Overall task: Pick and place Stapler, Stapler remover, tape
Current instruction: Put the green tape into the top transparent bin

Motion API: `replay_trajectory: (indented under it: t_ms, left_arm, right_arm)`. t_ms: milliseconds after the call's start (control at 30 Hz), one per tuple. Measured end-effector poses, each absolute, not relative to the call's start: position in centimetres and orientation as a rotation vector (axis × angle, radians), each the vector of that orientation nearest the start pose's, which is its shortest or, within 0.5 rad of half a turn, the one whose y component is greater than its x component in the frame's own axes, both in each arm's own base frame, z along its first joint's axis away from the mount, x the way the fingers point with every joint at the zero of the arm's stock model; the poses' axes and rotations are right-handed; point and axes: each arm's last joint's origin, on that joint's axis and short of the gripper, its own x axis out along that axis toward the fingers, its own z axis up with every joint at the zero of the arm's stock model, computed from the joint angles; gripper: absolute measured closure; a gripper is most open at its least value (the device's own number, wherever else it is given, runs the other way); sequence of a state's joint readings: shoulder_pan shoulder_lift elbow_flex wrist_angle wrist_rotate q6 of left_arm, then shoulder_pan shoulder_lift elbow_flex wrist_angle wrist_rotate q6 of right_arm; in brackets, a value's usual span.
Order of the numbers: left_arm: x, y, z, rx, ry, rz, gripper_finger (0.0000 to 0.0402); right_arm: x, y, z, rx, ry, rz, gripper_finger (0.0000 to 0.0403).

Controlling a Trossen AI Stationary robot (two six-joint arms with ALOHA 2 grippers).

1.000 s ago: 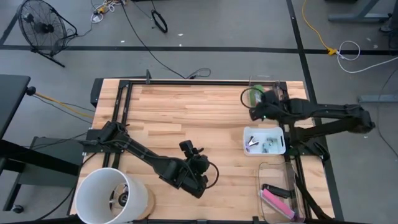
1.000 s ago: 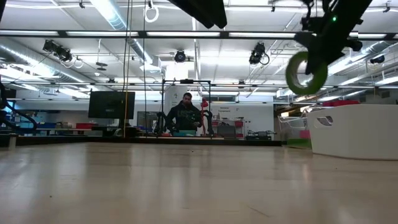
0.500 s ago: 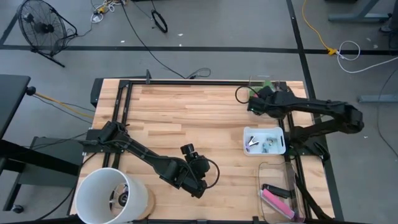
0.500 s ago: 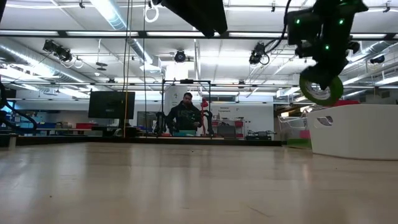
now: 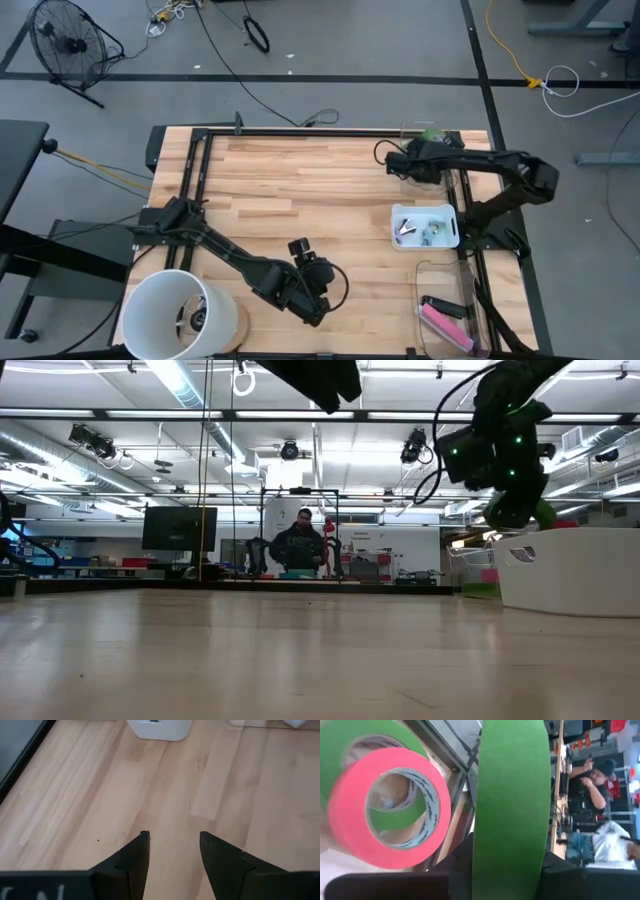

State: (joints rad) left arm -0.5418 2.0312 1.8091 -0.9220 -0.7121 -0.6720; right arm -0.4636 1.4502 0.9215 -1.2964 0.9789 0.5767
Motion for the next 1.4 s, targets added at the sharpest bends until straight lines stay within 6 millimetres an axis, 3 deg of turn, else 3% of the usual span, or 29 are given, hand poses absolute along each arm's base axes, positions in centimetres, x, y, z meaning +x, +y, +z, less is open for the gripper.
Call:
replay_trajectory:
  t_ms: [333,700,967,1067,1200,1400]
  left_arm:
    - [37.2,-21.1,26.3,0.05,0.803,0.418,0.0225]
    - [37.2,-21.1,26.3,0.05,0.803,0.417,0.0225]
    - [37.2,-21.1,26.3,0.051,0.804,0.417,0.0225]
    - [37.2,-21.1,26.3,0.051,0.804,0.417,0.0225]
    - [37.2,-21.1,26.3,0.052,0.804,0.417,0.0225]
    - [37.3,-21.0,26.3,0.057,0.798,0.427,0.0225]
  right_arm:
    - [18.1,-13.5,20.2,-0.072,1.497,-1.442,0.0313]
    - [17.1,-14.7,20.0,0.06,1.536,-1.439,0.0312]
    - [17.4,-14.7,19.8,0.124,1.534,-1.374,0.0167]
    - [17.4,-14.7,19.8,0.129,1.535,-1.366,0.0131]
    - [17.4,-14.6,19.8,0.153,1.538,-1.35,0.012]
    - [17.4,-13.7,20.2,0.125,1.572,-1.297,0.0138]
